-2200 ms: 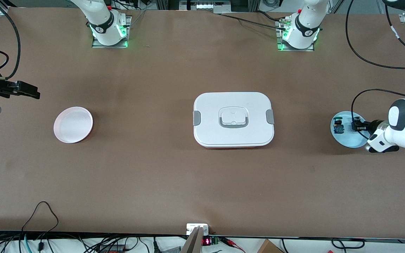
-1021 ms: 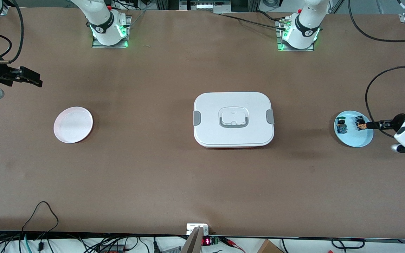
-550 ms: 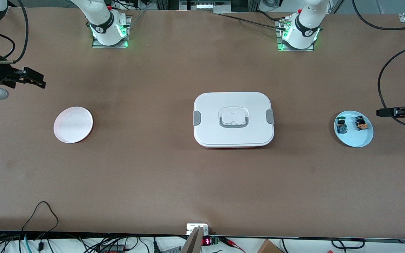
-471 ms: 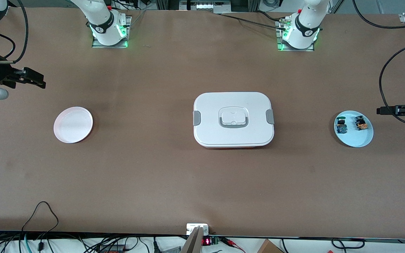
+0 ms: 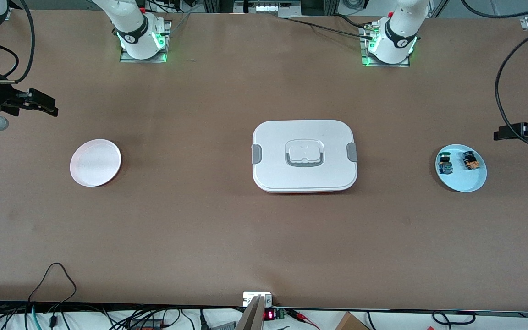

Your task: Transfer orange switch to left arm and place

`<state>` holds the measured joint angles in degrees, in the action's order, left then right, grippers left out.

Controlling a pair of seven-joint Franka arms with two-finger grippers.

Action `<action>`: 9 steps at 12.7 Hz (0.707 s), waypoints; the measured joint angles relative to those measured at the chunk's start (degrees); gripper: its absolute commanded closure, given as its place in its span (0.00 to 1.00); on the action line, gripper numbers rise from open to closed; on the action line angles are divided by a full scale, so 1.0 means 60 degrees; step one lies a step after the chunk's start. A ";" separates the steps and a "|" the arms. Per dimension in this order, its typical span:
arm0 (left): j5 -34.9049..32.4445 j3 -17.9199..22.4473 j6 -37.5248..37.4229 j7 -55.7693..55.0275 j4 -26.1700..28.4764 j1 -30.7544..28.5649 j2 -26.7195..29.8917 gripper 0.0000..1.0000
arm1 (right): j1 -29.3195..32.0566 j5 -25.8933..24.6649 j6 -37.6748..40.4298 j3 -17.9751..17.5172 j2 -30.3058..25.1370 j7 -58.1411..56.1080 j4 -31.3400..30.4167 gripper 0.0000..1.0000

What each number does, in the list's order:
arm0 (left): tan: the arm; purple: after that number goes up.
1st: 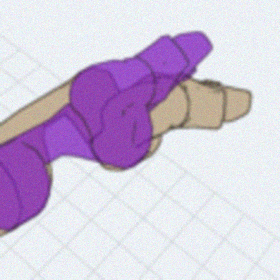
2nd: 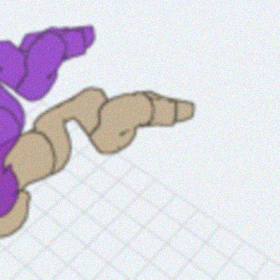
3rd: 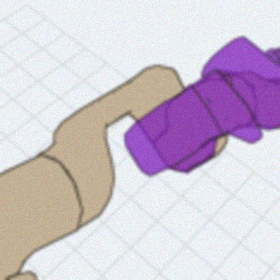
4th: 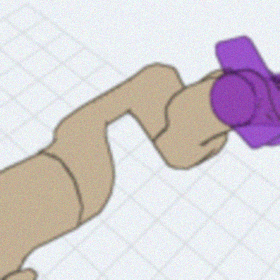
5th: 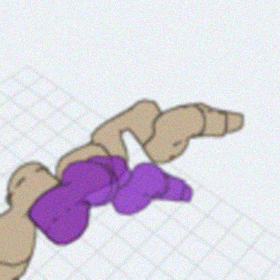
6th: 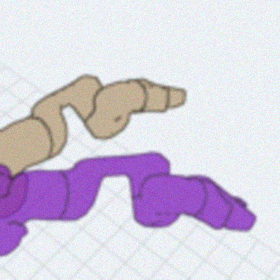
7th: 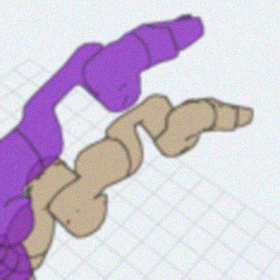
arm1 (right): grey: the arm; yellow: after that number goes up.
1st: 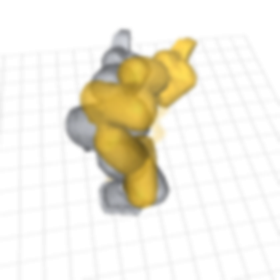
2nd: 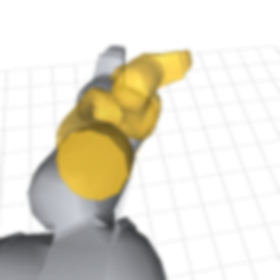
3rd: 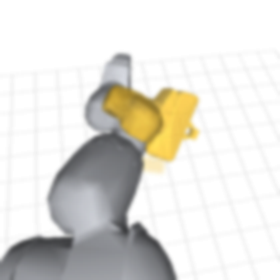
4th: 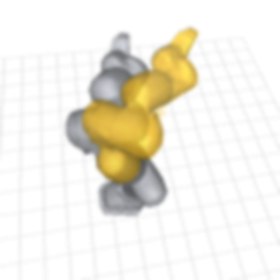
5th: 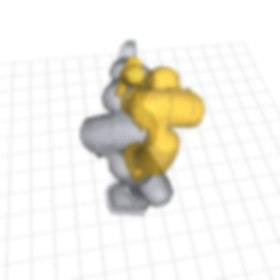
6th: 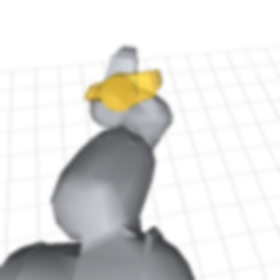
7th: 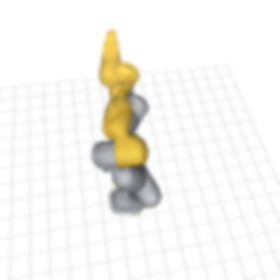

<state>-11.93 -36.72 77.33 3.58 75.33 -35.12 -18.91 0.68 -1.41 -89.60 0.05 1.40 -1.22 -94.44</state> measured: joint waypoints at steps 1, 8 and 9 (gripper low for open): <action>0.0033 0.0316 -0.0034 -0.0005 0.0018 0.0546 0.0339 0.00 | -0.0001 0.0001 0.0000 0.0000 0.0000 0.0000 0.0000 0.00; 0.2570 0.4813 0.1021 0.0156 0.2417 0.3568 0.2634 0.00 | 0.0002 0.0007 0.0001 0.0001 0.0028 0.0000 0.0000 0.00; 0.2584 0.4960 0.1402 0.0340 0.2871 0.3646 0.2815 0.00 | 0.0002 0.0007 0.0000 0.0001 0.0032 0.0000 0.0000 0.00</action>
<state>3.58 -6.95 85.74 5.62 92.55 -13.24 -2.02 0.69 -1.37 -89.60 0.06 1.59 -1.22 -94.44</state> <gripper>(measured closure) 0.000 0.000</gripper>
